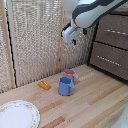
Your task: Kindly get your arm to the topmost drawer handle. Get a good grip on it, then softly pull to open it.
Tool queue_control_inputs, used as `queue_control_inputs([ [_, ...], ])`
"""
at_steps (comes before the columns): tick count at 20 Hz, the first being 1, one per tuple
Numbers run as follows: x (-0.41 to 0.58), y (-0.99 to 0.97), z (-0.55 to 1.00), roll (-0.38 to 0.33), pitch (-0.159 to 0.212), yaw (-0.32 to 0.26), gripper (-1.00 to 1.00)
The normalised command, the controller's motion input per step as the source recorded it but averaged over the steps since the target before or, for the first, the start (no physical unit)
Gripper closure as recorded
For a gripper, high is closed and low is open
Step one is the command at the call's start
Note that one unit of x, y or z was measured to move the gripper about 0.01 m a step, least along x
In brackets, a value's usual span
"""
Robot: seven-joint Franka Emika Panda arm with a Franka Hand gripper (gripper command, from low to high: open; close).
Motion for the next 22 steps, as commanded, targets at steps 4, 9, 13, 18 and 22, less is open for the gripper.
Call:
queue_control_inputs([
  [4,0.0,-0.13,-0.02,-0.375,0.008,0.019,-1.0],
  [9,0.0,-0.18,0.0,-0.375,-0.006,0.051,-1.0],
  [13,-0.001,-0.33,0.0,-0.352,-0.07,0.105,-1.0],
  [18,-0.001,-0.38,0.0,-0.335,-0.059,0.096,-1.0],
  [22,0.0,-0.42,-0.01,-0.311,-0.034,0.101,-1.0],
])
